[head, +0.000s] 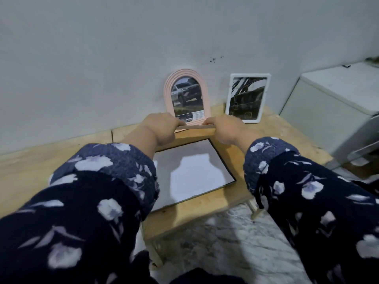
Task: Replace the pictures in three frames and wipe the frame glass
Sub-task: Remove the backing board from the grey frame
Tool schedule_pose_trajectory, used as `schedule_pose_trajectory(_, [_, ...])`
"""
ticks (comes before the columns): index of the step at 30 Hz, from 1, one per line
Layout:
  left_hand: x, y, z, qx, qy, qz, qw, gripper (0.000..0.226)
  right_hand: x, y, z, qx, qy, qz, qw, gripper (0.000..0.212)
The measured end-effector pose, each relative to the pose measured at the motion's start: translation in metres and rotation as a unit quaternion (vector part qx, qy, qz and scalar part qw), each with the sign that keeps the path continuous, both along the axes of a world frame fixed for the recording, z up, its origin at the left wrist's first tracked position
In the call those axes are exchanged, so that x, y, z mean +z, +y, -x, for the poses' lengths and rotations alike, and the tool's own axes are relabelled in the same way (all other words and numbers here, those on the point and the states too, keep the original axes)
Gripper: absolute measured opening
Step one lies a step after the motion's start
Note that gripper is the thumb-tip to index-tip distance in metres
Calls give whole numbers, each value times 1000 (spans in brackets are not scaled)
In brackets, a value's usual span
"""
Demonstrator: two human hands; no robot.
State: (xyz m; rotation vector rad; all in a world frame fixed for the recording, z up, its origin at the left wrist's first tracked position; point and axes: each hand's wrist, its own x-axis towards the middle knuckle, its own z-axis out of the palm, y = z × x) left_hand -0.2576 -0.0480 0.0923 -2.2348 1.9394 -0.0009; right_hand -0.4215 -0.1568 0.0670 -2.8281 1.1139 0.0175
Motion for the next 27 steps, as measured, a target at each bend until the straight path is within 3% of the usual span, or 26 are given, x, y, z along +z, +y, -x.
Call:
schedule_pose_trajectory(5, [-19, -33, 31, -42, 62, 21, 997, 66, -10, -24, 44, -27, -20, 55, 998, 49])
schedule_pose_trajectory(10, [-55, -69, 89, -55, 144, 26, 988, 70, -35, -60, 103, -52, -4, 50, 997, 34])
schedule_pose_trajectory(17, [-85, -123, 185, -42, 140, 26, 989, 65, -72, -126, 188, -43, 52, 70, 995, 52])
schedule_pose_trajectory(22, [-129, -159, 218, -17, 171, -26, 985, 63, -115, -163, 223, -34, 62, -14, 997, 56])
schedule_pose_trajectory(27, [-161, -169, 229, -30, 134, -118, 983, 73, -141, -181, 236, 29, 94, -72, 993, 56])
